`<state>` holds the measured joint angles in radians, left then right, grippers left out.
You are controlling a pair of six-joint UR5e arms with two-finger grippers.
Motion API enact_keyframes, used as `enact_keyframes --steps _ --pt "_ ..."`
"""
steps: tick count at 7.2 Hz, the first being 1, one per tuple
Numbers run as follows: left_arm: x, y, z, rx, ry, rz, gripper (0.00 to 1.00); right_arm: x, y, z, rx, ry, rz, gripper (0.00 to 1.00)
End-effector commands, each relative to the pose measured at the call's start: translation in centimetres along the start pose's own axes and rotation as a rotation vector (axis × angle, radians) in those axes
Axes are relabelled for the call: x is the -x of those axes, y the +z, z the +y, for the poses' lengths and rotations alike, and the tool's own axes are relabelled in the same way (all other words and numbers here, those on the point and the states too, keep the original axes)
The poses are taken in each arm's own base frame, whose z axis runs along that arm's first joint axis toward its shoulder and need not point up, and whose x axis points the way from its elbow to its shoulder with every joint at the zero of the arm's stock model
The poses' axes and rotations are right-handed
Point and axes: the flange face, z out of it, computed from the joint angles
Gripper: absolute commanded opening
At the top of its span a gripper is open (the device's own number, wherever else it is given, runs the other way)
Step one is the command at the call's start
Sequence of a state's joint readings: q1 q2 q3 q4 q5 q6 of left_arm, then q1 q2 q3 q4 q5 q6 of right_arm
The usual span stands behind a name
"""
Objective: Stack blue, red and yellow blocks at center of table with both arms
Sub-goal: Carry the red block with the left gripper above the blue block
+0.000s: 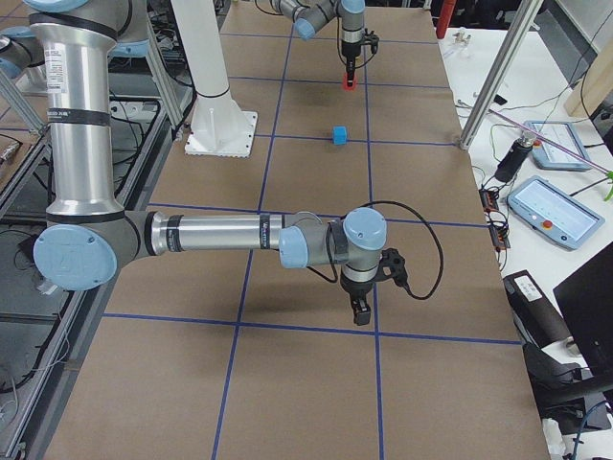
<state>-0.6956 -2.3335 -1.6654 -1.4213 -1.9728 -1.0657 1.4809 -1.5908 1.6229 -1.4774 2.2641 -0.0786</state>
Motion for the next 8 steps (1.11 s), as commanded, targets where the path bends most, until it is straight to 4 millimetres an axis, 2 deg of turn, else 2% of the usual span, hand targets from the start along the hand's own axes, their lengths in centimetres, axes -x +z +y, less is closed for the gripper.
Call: enact_keyframes --steps 1,2,3,5,8 --pt "-9.8 1.7 1.2 -0.009 -0.023 -0.005 0.00 -0.7 0.2 0.9 0.006 0.017 0.002 0.99" --pt "-12.5 3.1 1.4 -0.015 -0.044 -0.016 0.00 -0.7 -0.2 0.9 -0.002 0.019 0.003 0.99" --pt "-13.2 4.5 1.5 -0.030 -0.035 -0.009 0.00 -0.7 -0.3 0.9 -0.003 0.018 0.004 0.99" --pt "-13.3 6.3 0.7 -0.035 -0.032 -0.003 0.00 -0.6 -0.3 0.9 -0.005 0.017 0.004 0.99" --pt "-13.3 4.9 1.6 -0.033 -0.027 0.014 0.00 -0.5 -0.5 0.5 -0.009 0.015 0.003 0.99"
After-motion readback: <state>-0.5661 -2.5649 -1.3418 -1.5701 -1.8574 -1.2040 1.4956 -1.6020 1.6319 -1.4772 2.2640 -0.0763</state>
